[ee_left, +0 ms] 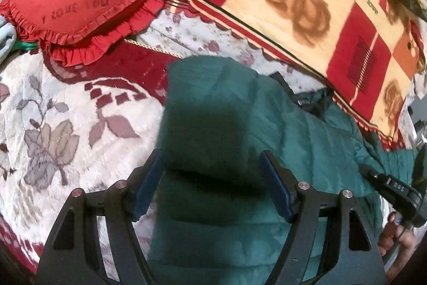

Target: Fold large clothes

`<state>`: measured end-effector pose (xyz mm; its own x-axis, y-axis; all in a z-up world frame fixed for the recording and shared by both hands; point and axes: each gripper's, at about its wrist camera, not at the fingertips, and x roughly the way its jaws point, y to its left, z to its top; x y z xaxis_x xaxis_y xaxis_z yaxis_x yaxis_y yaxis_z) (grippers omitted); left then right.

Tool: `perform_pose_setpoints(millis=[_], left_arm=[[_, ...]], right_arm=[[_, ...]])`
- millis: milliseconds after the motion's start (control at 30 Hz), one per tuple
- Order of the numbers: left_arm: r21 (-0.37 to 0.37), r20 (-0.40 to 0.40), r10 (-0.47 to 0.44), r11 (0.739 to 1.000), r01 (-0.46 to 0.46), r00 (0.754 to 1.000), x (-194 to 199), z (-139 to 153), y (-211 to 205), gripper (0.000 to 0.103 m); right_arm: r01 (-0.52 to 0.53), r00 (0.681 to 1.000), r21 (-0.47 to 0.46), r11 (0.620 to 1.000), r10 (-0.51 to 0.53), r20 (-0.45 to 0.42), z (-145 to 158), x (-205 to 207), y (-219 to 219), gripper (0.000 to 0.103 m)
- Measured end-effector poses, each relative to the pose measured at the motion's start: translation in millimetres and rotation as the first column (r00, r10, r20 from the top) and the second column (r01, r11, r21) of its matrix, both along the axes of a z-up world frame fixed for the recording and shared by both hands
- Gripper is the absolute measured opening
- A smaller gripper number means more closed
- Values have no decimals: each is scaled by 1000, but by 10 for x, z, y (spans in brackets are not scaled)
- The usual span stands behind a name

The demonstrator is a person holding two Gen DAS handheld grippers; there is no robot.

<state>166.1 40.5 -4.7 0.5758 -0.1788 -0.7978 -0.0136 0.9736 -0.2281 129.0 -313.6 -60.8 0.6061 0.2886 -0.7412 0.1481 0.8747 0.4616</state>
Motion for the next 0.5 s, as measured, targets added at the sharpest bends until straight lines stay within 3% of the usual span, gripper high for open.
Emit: perform_pose_setpoints(millis=[167, 433, 500], left_arm=[[15, -16, 19, 1000, -18, 1000, 141, -119, -8, 74], [76, -42, 0, 997, 3, 999, 230, -282, -166, 74], [93, -31, -10, 996, 13, 999, 209, -257, -198, 74]], right_arm=[[54, 998, -174, 983, -46, 49, 82, 36, -119, 18], [32, 999, -293, 955, -37, -11, -124, 261, -134, 18], [48, 998, -306, 951, -56, -16, -48, 199, -158, 40]])
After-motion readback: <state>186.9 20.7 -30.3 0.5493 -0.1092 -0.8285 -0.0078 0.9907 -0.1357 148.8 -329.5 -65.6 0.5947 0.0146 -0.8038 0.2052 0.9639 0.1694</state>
